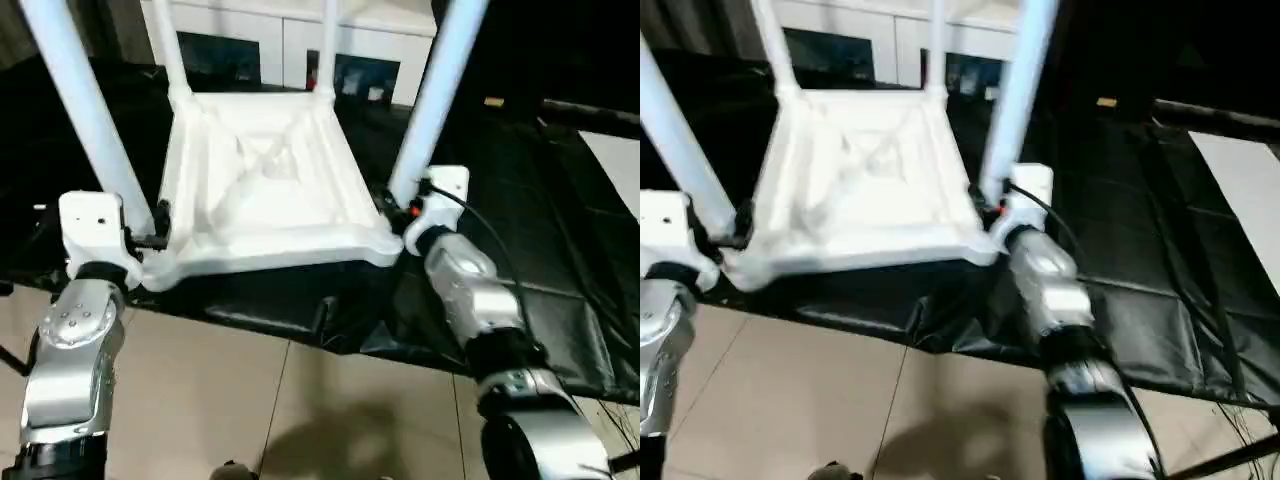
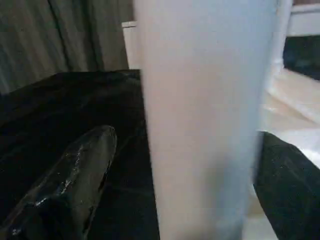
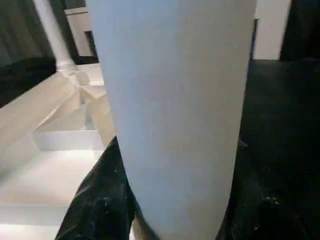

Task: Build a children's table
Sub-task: Flip table

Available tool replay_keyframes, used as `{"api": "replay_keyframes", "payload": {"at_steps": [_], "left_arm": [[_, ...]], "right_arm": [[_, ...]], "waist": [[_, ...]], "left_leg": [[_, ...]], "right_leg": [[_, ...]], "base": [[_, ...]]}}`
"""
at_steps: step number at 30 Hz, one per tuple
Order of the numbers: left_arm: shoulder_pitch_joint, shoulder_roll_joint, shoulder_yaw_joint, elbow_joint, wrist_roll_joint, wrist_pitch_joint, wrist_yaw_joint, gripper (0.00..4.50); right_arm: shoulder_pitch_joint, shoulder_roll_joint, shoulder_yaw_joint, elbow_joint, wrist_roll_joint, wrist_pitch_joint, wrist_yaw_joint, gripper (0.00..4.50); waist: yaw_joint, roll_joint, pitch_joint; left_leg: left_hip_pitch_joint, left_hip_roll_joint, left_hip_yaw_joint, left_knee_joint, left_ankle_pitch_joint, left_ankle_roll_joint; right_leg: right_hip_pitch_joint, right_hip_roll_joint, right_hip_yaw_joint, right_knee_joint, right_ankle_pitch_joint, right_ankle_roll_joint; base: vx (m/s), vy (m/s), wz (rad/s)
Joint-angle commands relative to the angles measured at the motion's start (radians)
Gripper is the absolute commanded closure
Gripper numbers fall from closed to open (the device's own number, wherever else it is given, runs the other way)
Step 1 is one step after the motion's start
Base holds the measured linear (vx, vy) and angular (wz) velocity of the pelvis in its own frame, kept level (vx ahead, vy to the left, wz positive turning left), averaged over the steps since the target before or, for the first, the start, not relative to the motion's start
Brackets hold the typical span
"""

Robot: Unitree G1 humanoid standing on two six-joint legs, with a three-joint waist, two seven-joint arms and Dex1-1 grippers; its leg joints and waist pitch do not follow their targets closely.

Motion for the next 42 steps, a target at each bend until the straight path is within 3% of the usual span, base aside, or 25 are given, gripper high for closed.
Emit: {"api": "replay_keyframes", "payload": {"at_steps": [1,5,6,8,12,15,17,18,19,20,21,24,27,31,36,37,42], "left_arm": [[-0.031,-0.013,-0.011,-0.020,-0.017,0.023,0.003,0.39],[-0.054,-0.029,-0.023,-0.017,-0.024,0.048,0.005,0.78],[-0.058,-0.040,-0.034,-0.027,-0.026,0.060,0.007,0.83],[-0.061,-0.048,-0.040,-0.032,-0.025,0.066,0.012,0.95],[-0.081,-0.072,-0.067,-0.025,-0.021,0.071,0.014,1.23],[-0.128,-0.081,-0.089,0.026,-0.015,0.056,-0.001,1.53],[-0.174,-0.085,-0.105,0.075,-0.010,0.034,-0.011,1.64],[-0.237,-0.092,-0.126,0.144,-0.004,0.006,-0.031,1.70],[-0.237,-0.092,-0.126,0.144,-0.004,0.006,-0.031,1.84],[-0.279,-0.097,-0.143,0.193,-0.003,-0.010,-0.050,2.00],[-0.309,-0.100,-0.152,0.230,0.003,-0.023,-0.056,2.08],[-0.374,-0.105,-0.167,0.320,0.017,-0.054,-0.059,2.25],[-0.412,-0.105,-0.169,0.384,0.026,-0.079,-0.060,2.51],[-0.438,-0.097,-0.154,0.477,0.038,-0.134,-0.059,2.68],[-0.438,-0.086,-0.141,0.513,0.038,-0.169,-0.069,2.70],[-0.433,-0.081,-0.137,0.510,0.036,-0.175,-0.072,2.70],[-0.408,-0.076,-0.124,0.484,0.021,-0.191,-0.087,2.70]], "right_arm": [[0.055,-0.023,-0.042,-0.078,0.020,0.055,-0.035,2.62],[0.131,-0.032,-0.043,-0.205,0.019,0.103,-0.054,2.64],[0.158,-0.033,-0.041,-0.254,0.008,0.120,-0.073,2.64],[0.173,-0.031,-0.043,-0.284,0.002,0.127,-0.089,2.64],[0.210,-0.020,-0.038,-0.366,-0.031,0.146,-0.148,2.65],[0.240,-0.010,-0.011,-0.434,-0.068,0.168,-0.182,2.66],[0.257,-0.006,0.007,-0.471,-0.091,0.184,-0.206,2.67],[0.271,-0.001,0.024,-0.501,-0.117,0.199,-0.237,2.67],[0.271,-0.001,0.024,-0.501,-0.117,0.199,-0.237,2.68],[0.279,0.004,0.033,-0.518,-0.130,0.202,-0.254,2.68],[0.285,0.003,0.043,-0.529,-0.143,0.202,-0.260,2.69],[0.297,0.002,0.055,-0.551,-0.162,0.207,-0.270,2.69],[0.303,0.000,0.055,-0.567,-0.171,0.211,-0.278,2.70],[0.300,-0.005,0.049,-0.576,-0.162,0.217,-0.282,2.70],[0.295,0.004,0.063,-0.584,-0.148,0.204,-0.261,2.70],[0.293,0.012,0.064,-0.590,-0.122,0.187,-0.235,2.14],[0.290,0.020,0.057,-0.604,-0.075,0.156,-0.193,1.81]], "waist": [[-0.010,0.031,-0.064],[-0.008,0.028,-0.064],[-0.009,0.035,-0.064],[-0.010,0.032,-0.064],[-0.011,0.032,-0.061],[-0.010,0.030,-0.059],[-0.009,0.028,-0.060],[-0.007,0.032,-0.059],[-0.006,0.031,-0.059],[-0.006,0.030,-0.061],[-0.005,0.031,-0.063],[-0.003,0.032,-0.067],[-0.010,0.037,-0.070],[-0.013,0.042,-0.073],[-0.012,0.038,-0.070],[-0.013,0.040,-0.070],[-0.015,0.039,-0.070]], "left_leg": [[0.021,0.000,0.009,-0.083,-0.231,-0.030],[0.024,0.001,0.009,-0.083,-0.223,-0.029],[0.021,0.002,0.007,-0.084,-0.219,-0.032],[0.021,0.000,0.008,-0.083,-0.224,-0.033],[0.021,-0.001,0.008,-0.085,-0.241,-0.039],[0.025,-0.004,0.011,-0.084,-0.251,-0.037],[0.022,-0.004,0.010,-0.085,-0.234,-0.037],[0.028,-0.006,0.011,-0.084,-0.229,-0.039],[0.031,-0.008,0.014,-0.082,-0.233,-0.038],[0.031,-0.006,0.010,-0.083,-0.231,-0.042],[0.022,-0.007,0.008,-0.085,-0.194,-0.045],[0.019,-0.009,0.008,-0.083,-0.173,-0.046],[0.015,-0.014,0.004,-0.080,-0.134,-0.037],[0.012,-0.016,0.004,-0.077,-0.102,-0.015],[0.014,-0.012,0.006,-0.080,-0.129,-0.007],[0.015,-0.011,0.006,-0.081,-0.135,-0.005],[0.013,-0.010,0.006,-0.080,-0.123,0.007]], "right_leg": [[0.042,-0.061,0.043,-0.082,-0.109,-0.130],[0.040,-0.058,0.044,-0.083,-0.093,-0.121],[0.043,-0.059,0.044,-0.080,-0.090,-0.123],[0.042,-0.058,0.043,-0.083,-0.092,-0.123],[0.041,-0.058,0.044,-0.088,-0.143,-0.105],[0.034,-0.057,0.047,-0.097,-0.196,-0.081],[0.037,-0.058,0.047,-0.097,-0.196,-0.073],[0.030,-0.056,0.048,-0.101,-0.200,-0.064],[0.027,-0.054,0.049,-0.104,-0.204,-0.059],[0.031,-0.056,0.049,-0.099,-0.198,-0.061],[0.038,-0.058,0.050,-0.094,-0.152,-0.061],[0.045,-0.059,0.050,-0.087,-0.078,-0.070],[0.055,-0.058,0.049,-0.079,0.025,-0.089],[0.063,-0.060,0.048,-0.073,0.086,-0.117],[0.062,-0.064,0.048,-0.079,0.018,-0.126],[0.061,-0.065,0.048,-0.079,0.000,-0.129],[0.062,-0.066,0.048,-0.077,0.011,-0.140]], "base": [[0.000,0.000,0.00],[0.000,0.000,0.00],[0.000,0.000,0.00],[0.000,0.000,0.00],[0.000,0.000,0.00],[0.000,0.000,0.00],[0.000,0.000,0.00],[0.000,0.000,0.00],[0.000,0.000,0.00],[0.000,0.000,0.00],[0.000,0.000,0.00],[0.000,0.000,0.00],[0.000,0.000,0.00],[0.000,0.000,0.00],[0.000,0.000,0.00],[0.000,0.000,0.00],[0.000,0.000,0.00]]}}
